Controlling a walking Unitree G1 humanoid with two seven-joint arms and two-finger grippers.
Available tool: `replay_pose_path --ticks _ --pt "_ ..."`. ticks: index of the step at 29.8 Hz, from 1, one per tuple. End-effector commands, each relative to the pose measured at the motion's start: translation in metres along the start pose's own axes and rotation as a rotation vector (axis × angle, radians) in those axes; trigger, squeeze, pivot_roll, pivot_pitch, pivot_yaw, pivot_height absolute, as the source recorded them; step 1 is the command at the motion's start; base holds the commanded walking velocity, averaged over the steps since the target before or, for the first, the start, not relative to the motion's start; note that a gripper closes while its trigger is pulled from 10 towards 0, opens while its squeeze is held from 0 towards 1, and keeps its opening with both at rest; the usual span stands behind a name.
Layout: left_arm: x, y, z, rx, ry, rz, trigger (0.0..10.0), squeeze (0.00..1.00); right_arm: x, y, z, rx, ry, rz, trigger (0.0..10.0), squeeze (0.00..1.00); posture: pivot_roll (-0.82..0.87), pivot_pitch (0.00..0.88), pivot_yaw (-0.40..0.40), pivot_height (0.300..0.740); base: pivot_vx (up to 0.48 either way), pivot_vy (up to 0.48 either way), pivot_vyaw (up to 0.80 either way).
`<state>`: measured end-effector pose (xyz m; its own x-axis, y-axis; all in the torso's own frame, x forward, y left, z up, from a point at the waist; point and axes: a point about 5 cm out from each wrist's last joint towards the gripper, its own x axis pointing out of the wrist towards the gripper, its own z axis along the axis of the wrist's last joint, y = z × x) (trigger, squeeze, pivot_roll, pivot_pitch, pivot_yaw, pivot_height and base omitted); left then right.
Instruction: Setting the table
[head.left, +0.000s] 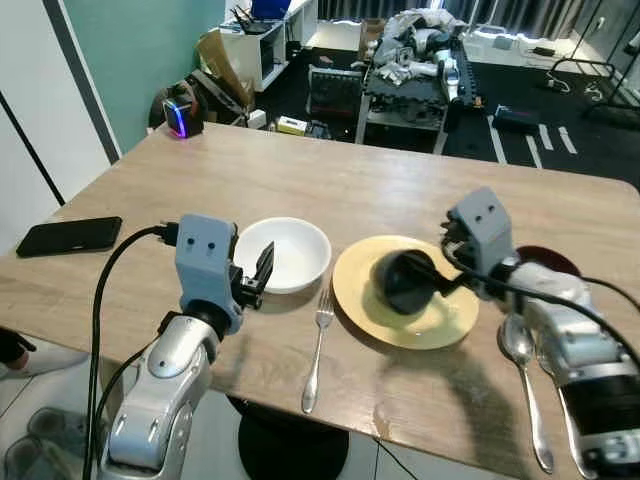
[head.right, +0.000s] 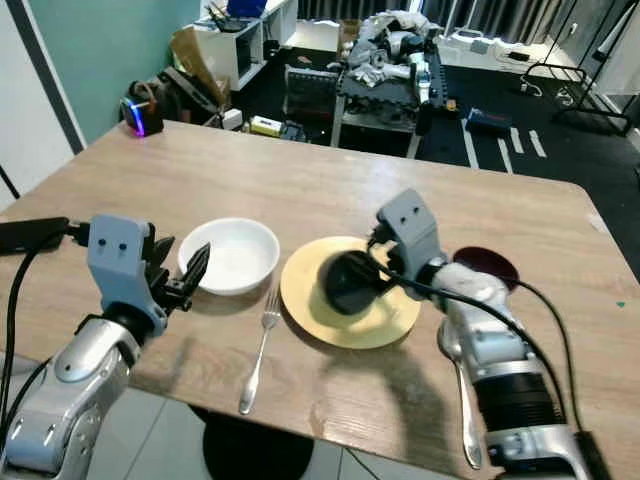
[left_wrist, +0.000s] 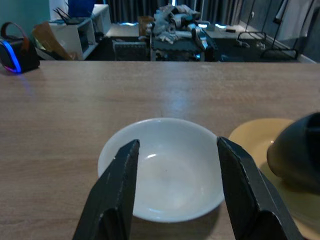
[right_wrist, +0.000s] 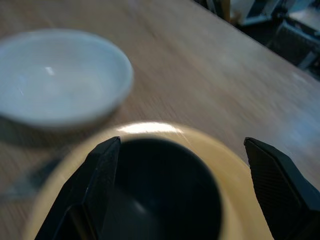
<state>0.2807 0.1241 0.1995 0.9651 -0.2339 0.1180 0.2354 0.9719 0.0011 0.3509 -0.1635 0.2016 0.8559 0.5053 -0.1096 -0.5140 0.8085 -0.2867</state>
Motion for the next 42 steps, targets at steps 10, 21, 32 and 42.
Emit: replay_pose_path --ticks 10,21,32,42 --pt "-0.001 0.0 -0.004 0.005 0.018 0.001 10.0 0.0 0.018 0.017 0.015 0.041 -0.063 -0.058 10.0 1.0 0.03 0.0 0.068 0.74 0.0 0.0 0.0" --pt "-0.003 0.0 -0.005 0.0 0.021 0.01 10.0 0.0 0.003 -0.016 0.009 -0.067 -0.055 -0.295 10.0 1.0 0.04 0.0 0.058 0.74 0.0 0.0 0.0" --pt "-0.002 0.0 -0.004 0.004 0.025 -0.01 10.0 0.0 -0.066 -0.042 0.004 -0.05 -0.075 -0.054 10.0 1.0 0.02 0.0 0.084 0.74 0.0 0.0 0.0" --pt "0.001 -0.001 -0.002 0.008 0.02 -0.021 10.0 0.0 -0.045 -0.017 -0.02 -0.157 0.031 -0.046 10.0 0.0 0.03 0.0 0.089 0.74 0.0 0.0 0.0"
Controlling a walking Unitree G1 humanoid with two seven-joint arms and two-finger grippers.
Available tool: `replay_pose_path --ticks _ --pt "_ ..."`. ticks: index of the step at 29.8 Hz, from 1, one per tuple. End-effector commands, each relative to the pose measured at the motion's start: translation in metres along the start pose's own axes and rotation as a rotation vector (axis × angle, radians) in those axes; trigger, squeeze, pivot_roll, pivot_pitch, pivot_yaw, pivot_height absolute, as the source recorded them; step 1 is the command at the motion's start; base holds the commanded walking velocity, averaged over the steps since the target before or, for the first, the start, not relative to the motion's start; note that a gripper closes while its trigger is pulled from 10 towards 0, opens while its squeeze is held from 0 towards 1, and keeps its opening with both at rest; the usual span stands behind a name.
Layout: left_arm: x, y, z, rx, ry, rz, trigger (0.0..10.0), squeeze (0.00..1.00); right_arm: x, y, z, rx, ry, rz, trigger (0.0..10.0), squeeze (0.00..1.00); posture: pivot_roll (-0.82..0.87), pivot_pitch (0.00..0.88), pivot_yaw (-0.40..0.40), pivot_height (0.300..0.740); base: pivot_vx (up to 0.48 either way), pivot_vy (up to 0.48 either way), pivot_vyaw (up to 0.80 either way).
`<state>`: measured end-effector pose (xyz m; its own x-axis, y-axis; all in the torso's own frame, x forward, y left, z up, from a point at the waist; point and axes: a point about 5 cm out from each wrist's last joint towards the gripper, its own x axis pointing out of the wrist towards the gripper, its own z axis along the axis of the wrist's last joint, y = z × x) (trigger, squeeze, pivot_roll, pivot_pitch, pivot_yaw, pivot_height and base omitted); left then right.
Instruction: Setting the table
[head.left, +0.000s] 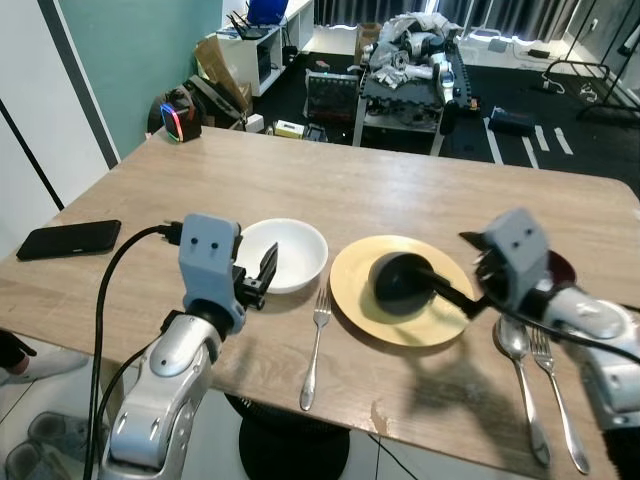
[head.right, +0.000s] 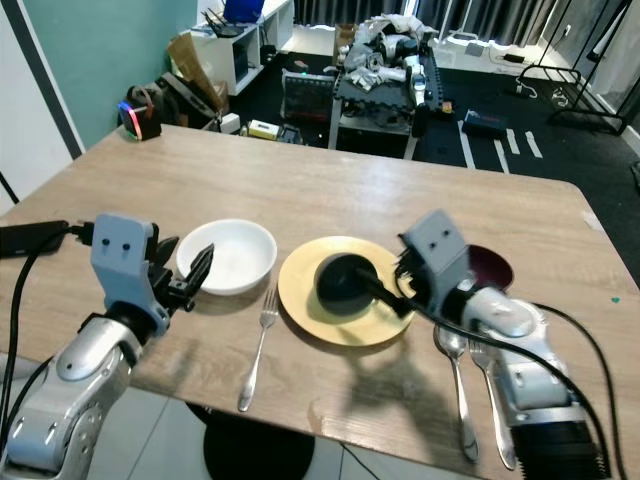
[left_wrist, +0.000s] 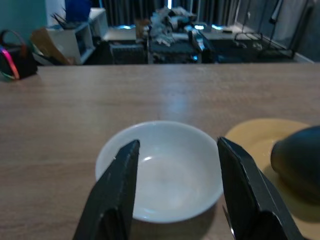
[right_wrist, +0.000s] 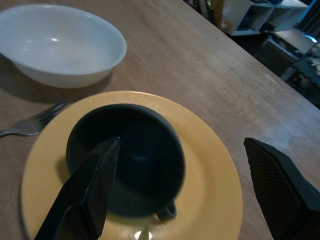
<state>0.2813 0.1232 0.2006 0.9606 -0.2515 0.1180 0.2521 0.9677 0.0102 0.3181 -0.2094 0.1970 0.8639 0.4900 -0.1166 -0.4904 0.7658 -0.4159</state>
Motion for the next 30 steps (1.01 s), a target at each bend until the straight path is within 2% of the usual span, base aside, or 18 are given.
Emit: replay_pose_path --ticks 1,2,9,13,17,19,21,26,30 --pt "0.0 0.0 -0.003 0.001 0.02 -0.003 10.0 0.0 0.006 0.002 -0.004 -0.019 0.02 -0.031 10.0 0.0 0.03 0.0 0.089 0.74 0.0 0.0 0.0" --pt "0.0 0.001 -0.003 0.003 0.018 -0.001 10.0 0.0 0.014 0.005 -0.006 0.002 0.024 -0.072 10.0 0.0 0.04 0.0 0.086 0.74 0.0 0.0 0.0" --pt "-0.002 0.004 -0.002 0.009 0.017 0.012 10.0 0.0 0.028 0.008 -0.006 0.001 0.021 -0.149 10.0 0.0 0.05 0.0 0.078 0.74 0.0 0.0 0.0" --pt "-0.002 0.003 -0.002 0.007 0.017 0.014 10.0 0.0 0.037 0.006 -0.001 0.025 -0.002 -0.213 10.0 0.0 0.05 0.0 0.074 0.74 0.0 0.0 0.0" --pt "-0.002 0.002 -0.003 0.004 0.016 0.013 10.0 0.0 0.053 0.007 0.009 0.063 -0.032 -0.309 10.0 0.0 0.05 0.0 0.071 0.74 0.0 0.0 0.0" --pt "-0.002 0.002 -0.003 0.003 0.015 0.013 10.0 0.0 0.064 0.019 0.014 0.074 -0.047 -0.306 10.0 0.0 0.05 0.0 0.07 0.74 0.0 0.0 0.0" --pt "-0.002 0.002 -0.003 0.003 0.015 0.013 10.0 0.0 0.064 0.019 0.014 0.074 -0.047 -0.306 10.0 0.0 0.05 0.0 0.07 0.74 0.0 0.0 0.0" --pt "-0.002 0.002 -0.002 0.006 0.014 0.015 10.0 0.0 0.077 0.043 0.02 0.077 -0.065 -0.259 10.0 0.0 0.06 0.0 0.066 0.74 0.0 0.0 0.0" --pt "-0.004 0.005 -0.002 0.009 0.015 0.025 10.0 0.0 0.076 0.039 0.02 0.085 -0.075 -0.284 10.0 0.0 0.06 0.0 0.064 0.74 0.0 0.0 0.0"
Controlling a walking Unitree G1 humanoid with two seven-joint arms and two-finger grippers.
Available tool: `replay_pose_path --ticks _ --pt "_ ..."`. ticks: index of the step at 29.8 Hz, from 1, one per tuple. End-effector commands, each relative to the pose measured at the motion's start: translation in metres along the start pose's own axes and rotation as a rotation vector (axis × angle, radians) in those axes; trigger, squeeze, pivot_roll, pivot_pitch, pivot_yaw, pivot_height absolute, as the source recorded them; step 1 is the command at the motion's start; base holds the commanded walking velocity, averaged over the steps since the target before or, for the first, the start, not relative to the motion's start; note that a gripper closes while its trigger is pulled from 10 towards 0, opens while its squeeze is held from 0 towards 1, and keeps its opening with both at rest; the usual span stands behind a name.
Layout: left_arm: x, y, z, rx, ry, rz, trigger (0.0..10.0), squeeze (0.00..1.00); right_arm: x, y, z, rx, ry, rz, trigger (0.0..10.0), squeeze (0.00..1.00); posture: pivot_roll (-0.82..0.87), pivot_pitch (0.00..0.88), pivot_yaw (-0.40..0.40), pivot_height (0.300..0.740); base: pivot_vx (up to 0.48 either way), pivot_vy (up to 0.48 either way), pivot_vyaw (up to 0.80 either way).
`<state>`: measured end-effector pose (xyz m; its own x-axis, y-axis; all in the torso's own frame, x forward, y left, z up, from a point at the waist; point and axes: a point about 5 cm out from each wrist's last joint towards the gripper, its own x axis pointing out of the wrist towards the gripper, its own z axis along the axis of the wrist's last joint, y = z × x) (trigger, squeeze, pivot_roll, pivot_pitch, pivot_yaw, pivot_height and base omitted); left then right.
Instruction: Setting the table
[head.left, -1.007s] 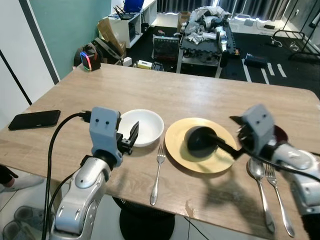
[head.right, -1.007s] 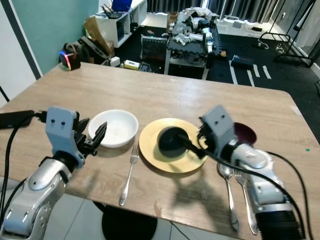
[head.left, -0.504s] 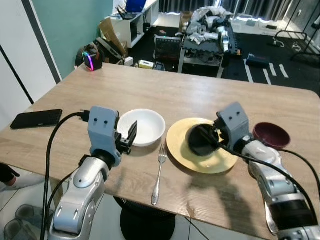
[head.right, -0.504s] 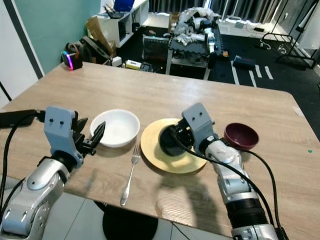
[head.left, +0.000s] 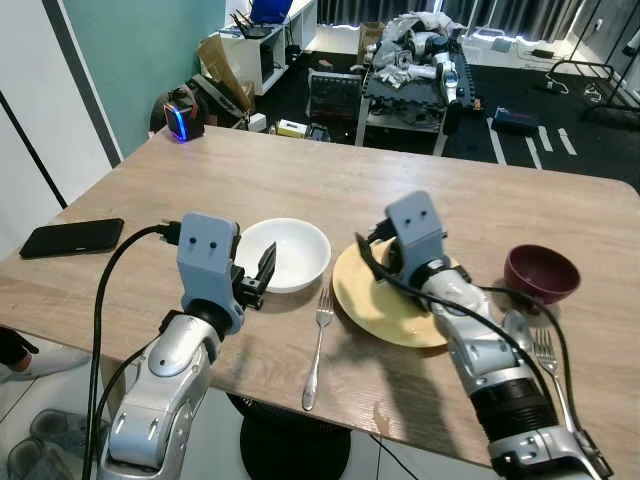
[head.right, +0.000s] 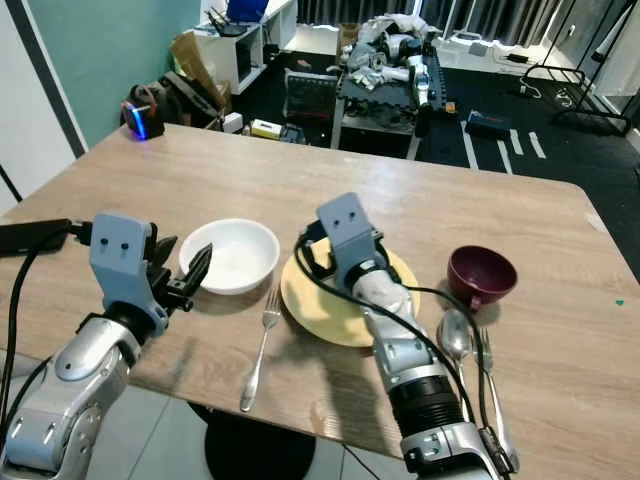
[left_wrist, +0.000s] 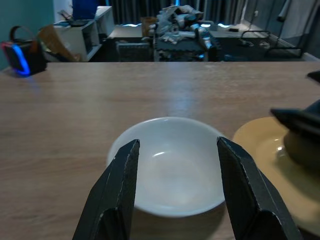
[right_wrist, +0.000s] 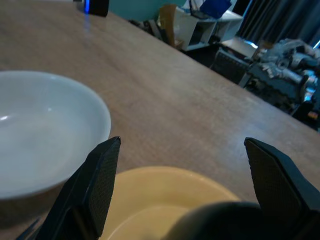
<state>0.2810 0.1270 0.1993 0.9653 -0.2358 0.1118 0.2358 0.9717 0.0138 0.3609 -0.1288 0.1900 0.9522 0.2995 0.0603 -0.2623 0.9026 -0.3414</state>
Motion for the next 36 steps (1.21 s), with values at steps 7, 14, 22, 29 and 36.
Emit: replay_pose_path --ticks 7,14,22,29,36 --pt "-0.002 -0.002 -0.003 -0.003 0.011 0.0 10.0 0.0 -0.01 -0.062 -0.001 -0.049 -0.003 -0.215 10.0 0.0 0.04 0.0 0.068 0.74 0.0 0.0 0.0" --pt "-0.001 -0.004 -0.002 -0.006 0.01 -0.01 10.0 0.0 -0.014 -0.063 -0.006 -0.064 0.015 -0.217 10.0 0.0 0.04 0.0 0.073 0.74 0.0 0.0 0.0" --pt "-0.001 -0.003 -0.002 -0.004 0.01 -0.006 10.0 0.0 -0.015 -0.073 -0.016 -0.156 0.065 -0.326 10.0 0.0 0.05 0.0 0.073 0.74 0.0 0.0 0.0" --pt "-0.002 -0.002 -0.001 -0.002 0.009 0.0 10.0 0.0 -0.025 -0.099 -0.021 -0.227 0.1 -0.426 10.0 0.0 0.06 0.0 0.071 0.74 0.0 0.0 0.0" --pt "-0.003 0.0 -0.001 0.001 0.012 -0.003 10.0 0.0 -0.051 -0.116 -0.026 -0.221 0.078 -0.317 10.0 0.0 0.05 0.0 0.08 0.74 0.0 0.0 0.0"
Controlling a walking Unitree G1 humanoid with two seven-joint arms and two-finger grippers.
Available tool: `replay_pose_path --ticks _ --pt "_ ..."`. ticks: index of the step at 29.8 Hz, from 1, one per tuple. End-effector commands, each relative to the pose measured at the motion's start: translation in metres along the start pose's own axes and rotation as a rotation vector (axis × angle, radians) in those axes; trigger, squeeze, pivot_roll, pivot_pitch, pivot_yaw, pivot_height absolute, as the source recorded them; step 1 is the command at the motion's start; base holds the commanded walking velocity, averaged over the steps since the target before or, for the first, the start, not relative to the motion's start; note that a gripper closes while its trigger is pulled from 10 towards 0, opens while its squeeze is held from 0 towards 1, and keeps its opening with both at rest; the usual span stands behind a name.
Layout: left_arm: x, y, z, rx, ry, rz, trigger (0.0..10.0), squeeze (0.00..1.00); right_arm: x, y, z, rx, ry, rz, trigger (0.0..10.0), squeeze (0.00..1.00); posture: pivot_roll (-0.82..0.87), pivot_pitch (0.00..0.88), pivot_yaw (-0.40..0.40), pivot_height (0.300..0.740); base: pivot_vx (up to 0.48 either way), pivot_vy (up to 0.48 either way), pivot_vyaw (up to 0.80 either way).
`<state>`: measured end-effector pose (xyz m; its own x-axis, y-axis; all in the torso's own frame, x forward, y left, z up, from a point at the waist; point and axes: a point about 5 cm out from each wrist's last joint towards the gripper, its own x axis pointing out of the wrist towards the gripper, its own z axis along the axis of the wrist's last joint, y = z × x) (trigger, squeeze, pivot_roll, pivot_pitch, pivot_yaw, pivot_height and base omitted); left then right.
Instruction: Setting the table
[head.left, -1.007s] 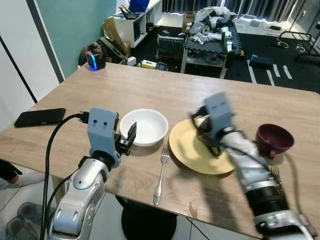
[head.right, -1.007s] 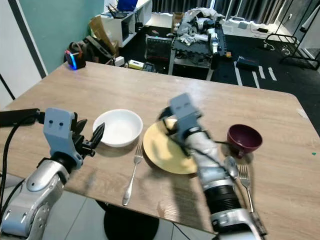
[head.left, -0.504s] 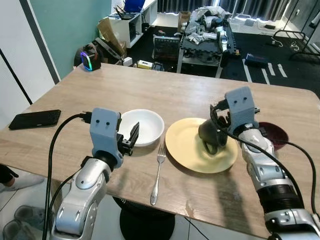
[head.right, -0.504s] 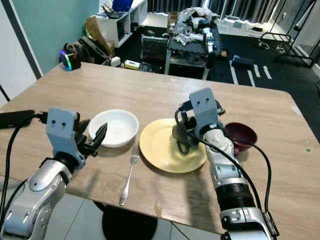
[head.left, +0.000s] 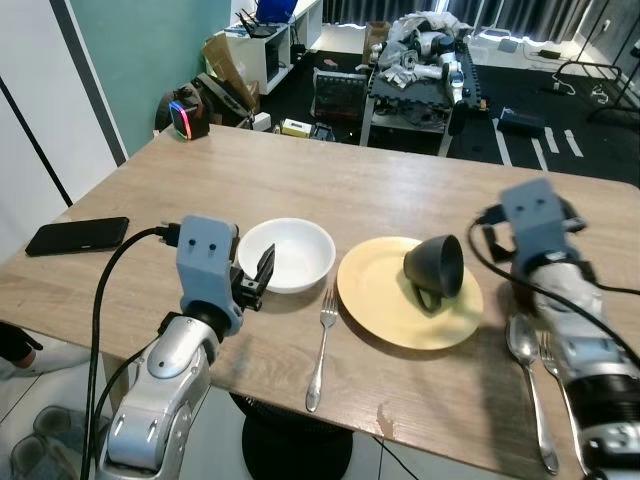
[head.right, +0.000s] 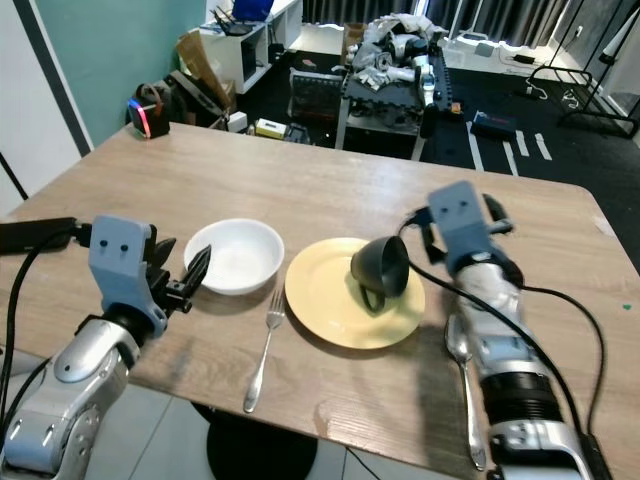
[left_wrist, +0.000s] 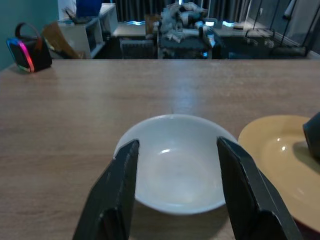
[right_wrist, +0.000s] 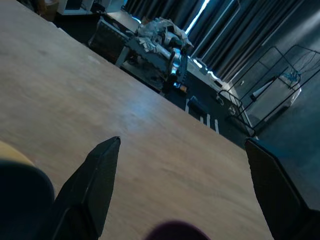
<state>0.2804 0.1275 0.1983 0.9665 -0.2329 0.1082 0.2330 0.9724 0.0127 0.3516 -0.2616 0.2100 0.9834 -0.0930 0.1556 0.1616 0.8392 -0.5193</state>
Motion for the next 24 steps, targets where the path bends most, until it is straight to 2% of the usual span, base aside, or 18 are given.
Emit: replay_pose_path --ticks 1,5,10,13,14,15,19,24 --pt "-0.002 0.0 0.0 0.002 0.008 -0.007 10.0 0.0 -0.008 0.008 -0.004 0.024 -0.021 0.102 10.0 0.0 0.05 0.0 0.08 0.74 0.0 0.0 0.0" --pt "-0.001 -0.002 -0.001 0.001 0.012 -0.018 10.0 0.0 -0.022 0.01 -0.016 -0.01 -0.005 0.192 10.0 0.0 0.03 0.0 0.092 0.74 0.0 0.0 0.0" --pt "0.002 -0.004 -0.001 -0.002 0.012 -0.031 10.0 0.0 -0.028 0.019 -0.017 -0.008 -0.003 0.246 10.0 0.0 0.02 0.0 0.099 0.74 0.0 0.0 0.0" --pt "0.002 -0.004 -0.001 -0.001 0.011 -0.032 10.0 0.0 -0.026 0.03 -0.013 0.006 -0.015 0.258 10.0 0.0 0.03 0.0 0.099 0.74 0.0 0.0 0.0" --pt "0.002 -0.004 0.0 0.0 0.01 -0.032 10.0 0.0 -0.023 0.038 -0.01 0.016 -0.019 0.256 10.0 0.0 0.03 0.0 0.097 0.74 0.0 0.0 0.0" --pt "0.002 -0.004 0.0 0.0 0.01 -0.032 10.0 0.0 -0.023 0.038 -0.01 0.016 -0.019 0.256 10.0 0.0 0.03 0.0 0.097 0.74 0.0 0.0 0.0" --pt "0.002 -0.002 0.001 0.004 0.007 -0.025 10.0 0.0 -0.017 0.057 -0.003 -0.002 -0.029 0.28 10.0 0.0 0.04 0.0 0.093 0.74 0.0 0.0 0.0" --pt "0.001 -0.001 0.001 0.006 0.005 -0.018 10.0 0.0 -0.012 0.068 0.003 -0.013 -0.035 0.281 10.0 0.0 0.05 0.0 0.087 0.74 0.0 0.0 0.0"
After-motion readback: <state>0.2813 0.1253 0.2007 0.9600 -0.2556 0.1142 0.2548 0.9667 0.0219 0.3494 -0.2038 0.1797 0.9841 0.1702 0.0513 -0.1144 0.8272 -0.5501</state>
